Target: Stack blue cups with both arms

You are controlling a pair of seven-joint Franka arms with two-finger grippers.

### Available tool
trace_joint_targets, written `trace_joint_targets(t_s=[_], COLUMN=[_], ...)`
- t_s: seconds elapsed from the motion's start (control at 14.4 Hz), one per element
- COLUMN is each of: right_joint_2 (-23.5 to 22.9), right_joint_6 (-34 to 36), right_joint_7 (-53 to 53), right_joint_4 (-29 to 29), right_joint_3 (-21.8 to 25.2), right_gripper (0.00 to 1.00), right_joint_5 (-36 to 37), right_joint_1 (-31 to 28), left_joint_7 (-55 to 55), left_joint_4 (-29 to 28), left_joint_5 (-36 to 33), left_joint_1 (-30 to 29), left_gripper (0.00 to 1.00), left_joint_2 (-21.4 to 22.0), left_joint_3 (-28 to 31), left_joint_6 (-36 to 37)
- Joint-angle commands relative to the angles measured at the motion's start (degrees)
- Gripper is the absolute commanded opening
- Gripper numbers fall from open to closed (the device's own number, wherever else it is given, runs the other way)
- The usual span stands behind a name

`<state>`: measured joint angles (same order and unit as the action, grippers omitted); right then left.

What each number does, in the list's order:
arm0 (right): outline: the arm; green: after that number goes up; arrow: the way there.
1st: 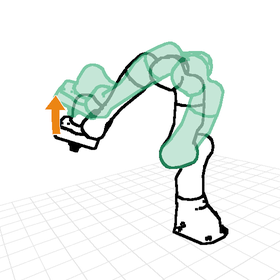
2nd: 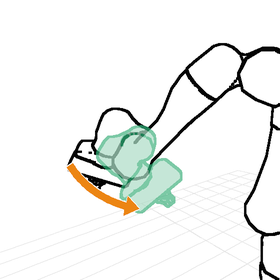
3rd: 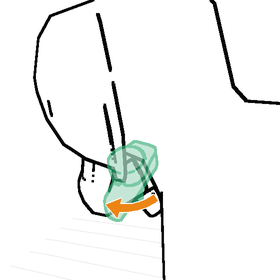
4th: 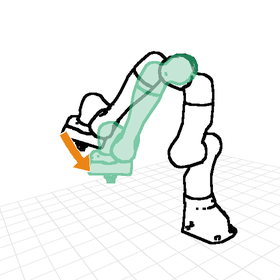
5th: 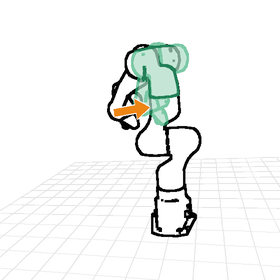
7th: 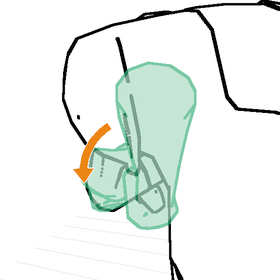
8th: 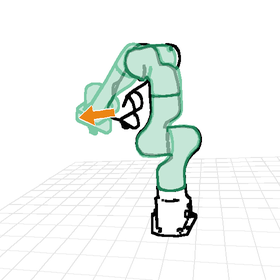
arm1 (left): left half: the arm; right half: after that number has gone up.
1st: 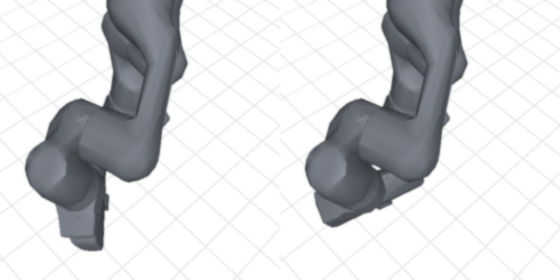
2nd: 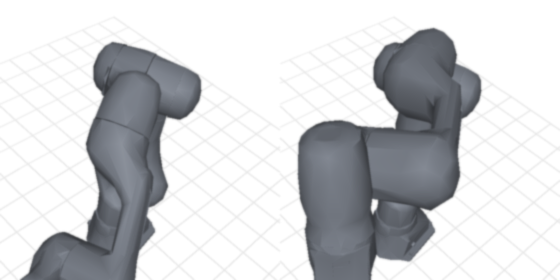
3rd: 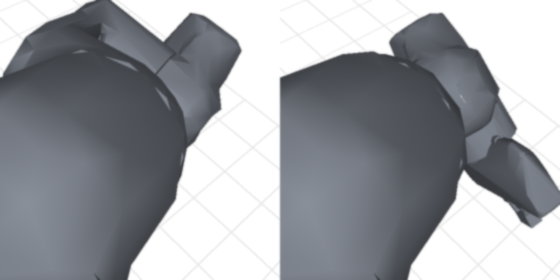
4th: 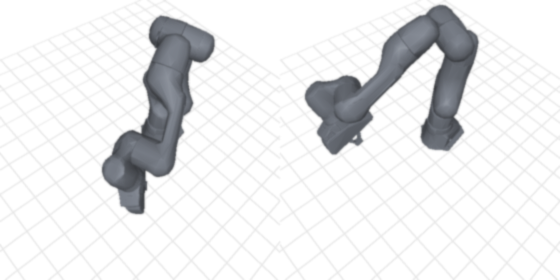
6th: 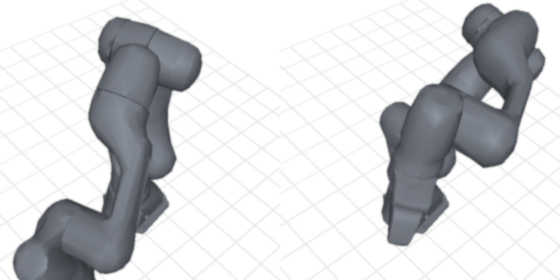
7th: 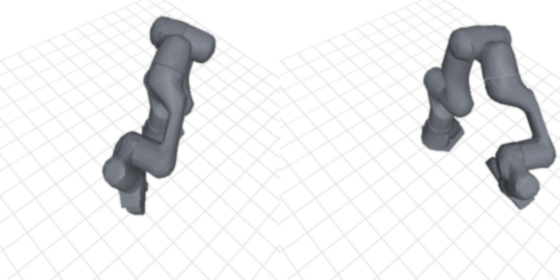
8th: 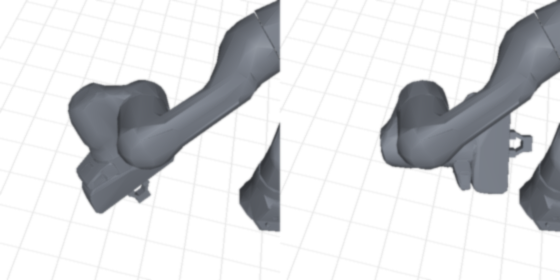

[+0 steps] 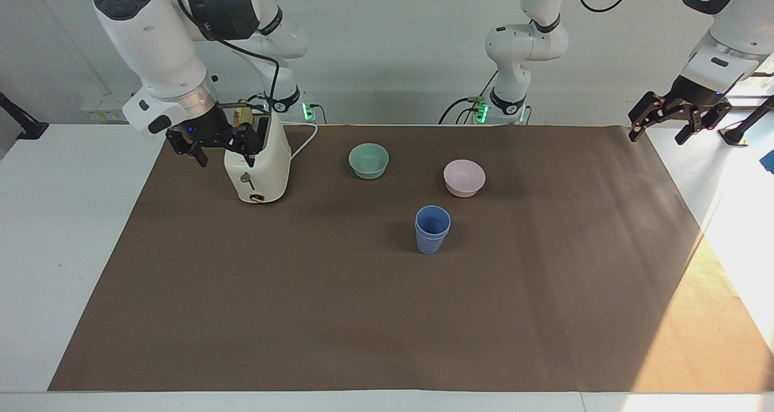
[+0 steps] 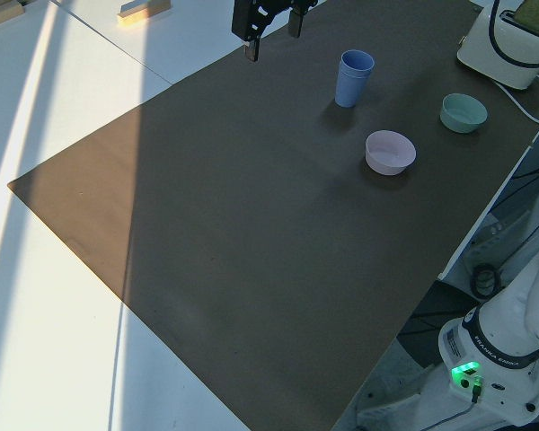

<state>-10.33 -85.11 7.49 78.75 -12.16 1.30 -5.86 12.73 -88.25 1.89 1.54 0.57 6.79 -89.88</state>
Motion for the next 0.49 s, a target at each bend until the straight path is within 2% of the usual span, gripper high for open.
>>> trace_joint_targets(t_s=[0.0,0.14,0.42], right_joint_2=[4.08,5.76,5.32], right_joint_6=[0.38,0.12,-0.85], right_joint_7=[-0.46,-1.07,-0.73], right_joint_4=[5.26,7.2,6.86], right_joint_3=[-1.02,-1.03,-0.76], right_gripper=[1.0,1.0,1.0], right_joint_5=[-1.38,-2.71,-2.89], right_joint_1=[-0.21,0.4,-0.47], left_joint_7=[0.01,0.19,0.54], left_joint_4=[1.41,1.41,2.03], left_joint_5=[-0.57,-0.83,-1.19], left_joint_1=[0.13,0.13,0.13], left_gripper=[1.0,1.0,1.0], left_joint_2=[-0.48,-0.48,-0.84], left_joint_3=[-0.29,-0.38,-0.47], left_joint_6=[1.47,1.82,3.31])
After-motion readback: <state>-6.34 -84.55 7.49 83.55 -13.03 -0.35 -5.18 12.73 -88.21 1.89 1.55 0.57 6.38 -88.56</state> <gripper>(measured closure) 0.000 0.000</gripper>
